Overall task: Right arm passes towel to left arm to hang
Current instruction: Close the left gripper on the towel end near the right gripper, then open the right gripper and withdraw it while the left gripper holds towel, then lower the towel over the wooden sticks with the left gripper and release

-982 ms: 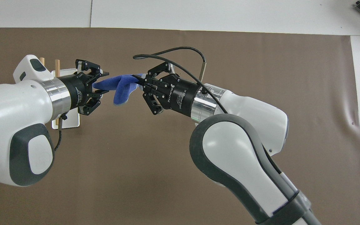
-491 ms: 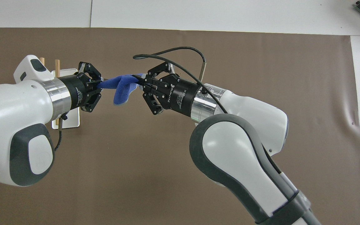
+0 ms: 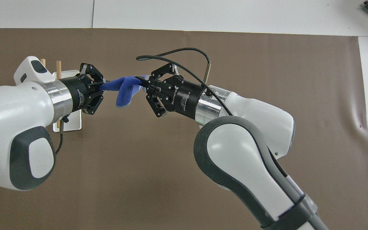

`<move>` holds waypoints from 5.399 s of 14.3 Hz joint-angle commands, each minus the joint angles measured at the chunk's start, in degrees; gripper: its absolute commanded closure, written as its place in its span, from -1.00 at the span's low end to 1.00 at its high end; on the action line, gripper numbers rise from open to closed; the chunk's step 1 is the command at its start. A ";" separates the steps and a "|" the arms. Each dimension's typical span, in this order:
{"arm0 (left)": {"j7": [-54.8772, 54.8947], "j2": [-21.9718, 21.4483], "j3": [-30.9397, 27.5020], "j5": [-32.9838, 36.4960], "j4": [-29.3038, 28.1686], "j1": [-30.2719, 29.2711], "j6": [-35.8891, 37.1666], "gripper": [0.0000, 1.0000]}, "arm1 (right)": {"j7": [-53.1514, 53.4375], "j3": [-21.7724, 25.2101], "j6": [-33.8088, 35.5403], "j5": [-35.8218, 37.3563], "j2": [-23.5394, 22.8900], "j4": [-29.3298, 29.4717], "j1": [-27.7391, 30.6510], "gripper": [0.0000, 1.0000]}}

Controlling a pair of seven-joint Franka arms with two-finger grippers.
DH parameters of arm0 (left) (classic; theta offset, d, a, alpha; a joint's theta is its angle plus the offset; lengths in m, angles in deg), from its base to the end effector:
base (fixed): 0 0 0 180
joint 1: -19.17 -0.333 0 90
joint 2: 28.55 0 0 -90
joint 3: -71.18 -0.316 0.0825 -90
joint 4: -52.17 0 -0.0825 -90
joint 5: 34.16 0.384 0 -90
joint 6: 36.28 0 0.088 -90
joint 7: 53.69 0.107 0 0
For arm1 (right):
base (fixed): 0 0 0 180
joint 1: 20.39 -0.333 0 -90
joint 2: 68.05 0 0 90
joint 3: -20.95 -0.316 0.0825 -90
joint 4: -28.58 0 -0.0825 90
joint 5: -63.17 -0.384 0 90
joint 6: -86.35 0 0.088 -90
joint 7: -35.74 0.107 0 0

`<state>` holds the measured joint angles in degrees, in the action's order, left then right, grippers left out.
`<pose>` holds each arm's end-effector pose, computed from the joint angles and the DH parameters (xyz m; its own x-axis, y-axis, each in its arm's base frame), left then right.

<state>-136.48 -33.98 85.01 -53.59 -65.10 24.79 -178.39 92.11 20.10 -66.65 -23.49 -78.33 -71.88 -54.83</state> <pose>0.5363 -0.1924 0.5393 0.3072 0.9244 -0.2263 0.8520 -0.1611 0.4982 0.5506 0.3524 0.5240 0.2712 -0.4683 -0.8409 -0.8707 0.2531 -0.4218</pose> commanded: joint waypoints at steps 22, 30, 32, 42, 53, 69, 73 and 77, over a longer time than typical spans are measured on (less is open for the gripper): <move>57.46 3.23 -6.44 -0.08 0.11 -1.32 4.02 1.00 | -54.51 0.32 -5.93 33.35 -0.01 -12.31 12.37 -1.00; 74.97 8.24 -7.76 8.07 10.98 -4.74 15.25 1.00 | -55.04 0.41 13.14 69.50 0.08 -7.05 20.11 -1.00; 75.06 9.47 -7.33 9.58 13.64 -4.66 17.21 1.00 | -54.60 0.59 19.37 74.60 0.26 -3.36 21.78 -1.00; 73.67 10.44 -7.41 9.06 13.03 -5.18 15.72 1.00 | -54.51 0.94 48.02 86.83 6.84 8.60 32.86 -1.00; 51.00 10.00 -12.94 9.50 12.77 -7.12 16.07 1.00 | -51.35 5.07 64.93 86.58 14.31 8.36 36.29 -1.00; 45.53 8.77 -19.63 12.14 6.79 -7.29 7.55 1.00 | -53.02 10.25 64.93 86.58 14.41 8.26 31.02 -1.00; 45.62 8.86 -20.42 12.49 6.09 -7.47 6.76 1.00 | -53.11 10.17 64.84 86.49 14.41 8.26 31.02 -1.00; 45.18 8.77 -20.59 12.49 4.33 -7.47 5.62 1.00 | -53.11 9.99 64.84 86.49 14.41 8.26 30.93 -1.00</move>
<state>-89.90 -23.88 64.62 -42.57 -58.09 17.33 -170.81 39.37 30.00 -1.43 62.76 -65.51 -61.82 -23.70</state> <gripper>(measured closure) 0.978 0.000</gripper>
